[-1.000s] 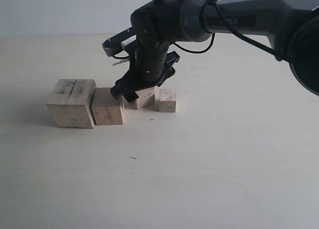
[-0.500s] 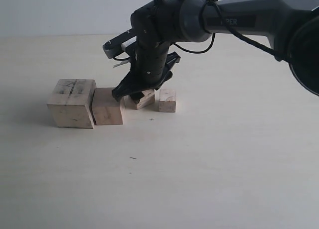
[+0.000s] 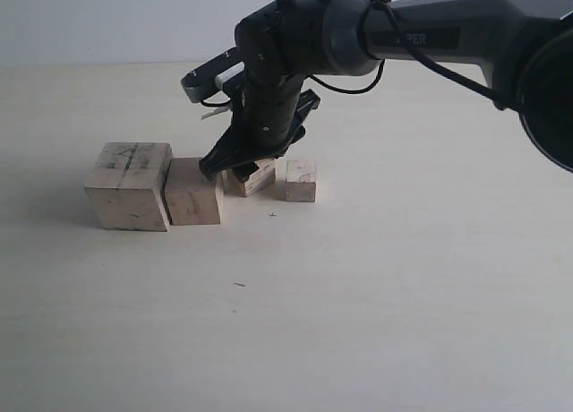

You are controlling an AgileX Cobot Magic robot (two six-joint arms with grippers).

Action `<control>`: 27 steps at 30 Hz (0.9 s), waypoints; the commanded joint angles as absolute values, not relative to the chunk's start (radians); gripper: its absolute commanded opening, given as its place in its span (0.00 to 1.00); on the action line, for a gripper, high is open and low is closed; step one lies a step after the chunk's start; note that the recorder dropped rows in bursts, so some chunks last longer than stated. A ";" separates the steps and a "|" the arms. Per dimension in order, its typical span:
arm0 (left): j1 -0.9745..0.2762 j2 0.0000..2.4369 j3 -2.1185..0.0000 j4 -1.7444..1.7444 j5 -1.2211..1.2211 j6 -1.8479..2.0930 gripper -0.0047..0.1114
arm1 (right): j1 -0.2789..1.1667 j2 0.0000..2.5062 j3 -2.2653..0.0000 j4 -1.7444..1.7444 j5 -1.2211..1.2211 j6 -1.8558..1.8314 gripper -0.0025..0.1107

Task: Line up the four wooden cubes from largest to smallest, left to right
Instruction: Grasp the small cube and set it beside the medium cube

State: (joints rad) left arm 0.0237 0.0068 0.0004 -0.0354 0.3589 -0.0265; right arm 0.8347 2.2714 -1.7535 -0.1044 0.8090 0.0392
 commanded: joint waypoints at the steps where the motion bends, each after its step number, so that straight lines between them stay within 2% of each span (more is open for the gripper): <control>1: 0.018 0.000 0.000 -0.036 0.352 -0.034 0.04 | 0.830 2.272 -1.752 -0.116 0.850 -0.027 0.02; 7: 0.018 0.000 0.000 -0.036 0.352 -0.034 0.04 | 0.826 2.272 -1.752 -0.226 0.960 -0.110 0.02; 14: 0.018 0.000 0.000 -0.036 0.352 -0.034 0.04 | 0.801 2.254 -1.752 0.000 1.047 -0.455 0.02; 18: 0.018 0.000 0.000 -0.036 0.352 -0.034 0.04 | 0.800 2.247 -1.752 0.161 1.045 -0.630 0.02; 27: 0.018 0.000 0.000 -0.036 0.352 -0.034 0.04 | 0.800 2.249 -1.752 0.154 0.955 -0.769 0.02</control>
